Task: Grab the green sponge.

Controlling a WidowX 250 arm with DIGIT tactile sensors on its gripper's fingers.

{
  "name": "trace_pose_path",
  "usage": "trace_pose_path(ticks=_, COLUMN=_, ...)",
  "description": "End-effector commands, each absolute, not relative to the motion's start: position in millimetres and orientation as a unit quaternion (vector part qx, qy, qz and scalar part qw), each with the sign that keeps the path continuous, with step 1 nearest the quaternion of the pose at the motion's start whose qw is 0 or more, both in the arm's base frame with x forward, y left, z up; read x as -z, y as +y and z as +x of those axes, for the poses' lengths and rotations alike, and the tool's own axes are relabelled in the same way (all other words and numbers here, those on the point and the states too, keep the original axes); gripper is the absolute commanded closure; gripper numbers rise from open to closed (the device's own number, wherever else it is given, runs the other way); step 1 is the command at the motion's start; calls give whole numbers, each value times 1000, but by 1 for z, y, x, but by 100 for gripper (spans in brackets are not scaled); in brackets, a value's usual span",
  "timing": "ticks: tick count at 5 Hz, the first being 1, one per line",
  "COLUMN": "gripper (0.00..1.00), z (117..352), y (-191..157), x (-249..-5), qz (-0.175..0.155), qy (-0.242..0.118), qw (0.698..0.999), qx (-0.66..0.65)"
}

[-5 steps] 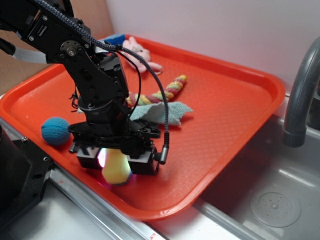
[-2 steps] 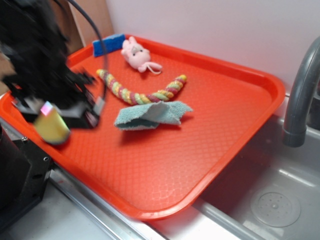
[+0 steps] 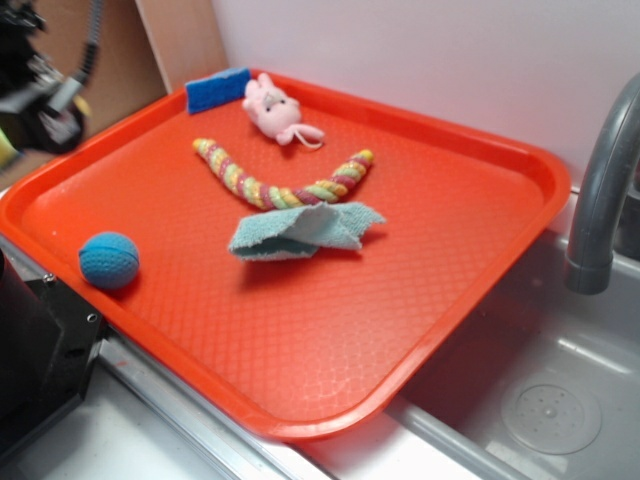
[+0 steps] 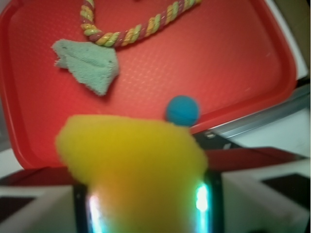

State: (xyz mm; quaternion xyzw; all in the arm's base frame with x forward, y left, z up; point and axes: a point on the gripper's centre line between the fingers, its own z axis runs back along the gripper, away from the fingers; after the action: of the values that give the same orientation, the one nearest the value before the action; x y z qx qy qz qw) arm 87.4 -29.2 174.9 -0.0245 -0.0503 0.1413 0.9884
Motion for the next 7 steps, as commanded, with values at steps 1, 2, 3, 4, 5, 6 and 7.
trace_pose_path(ticks=1, gripper=100, z=159, y=16, x=-181, qz=1, qy=-62, qw=994, qx=-93)
trace_pose_path(ticks=2, gripper=100, z=201, y=24, x=-170, qz=3, qy=-77, qw=996, qx=-52)
trace_pose_path(ticks=3, gripper=100, z=225, y=18, x=-166, qz=21, qy=-82, qw=996, qx=-27)
trace_pose_path(ticks=4, gripper=100, z=218, y=4, x=-176, qz=18, qy=-96, qw=995, qx=3)
trace_pose_path(ticks=5, gripper=100, z=201, y=3, x=-193, qz=-6, qy=-93, qw=996, qx=0)
trace_pose_path(ticks=6, gripper=100, z=193, y=1, x=-200, qz=-11, qy=-87, qw=996, qx=-3)
trace_pose_path(ticks=7, gripper=100, z=188, y=4, x=-195, qz=-9, qy=-73, qw=997, qx=-11)
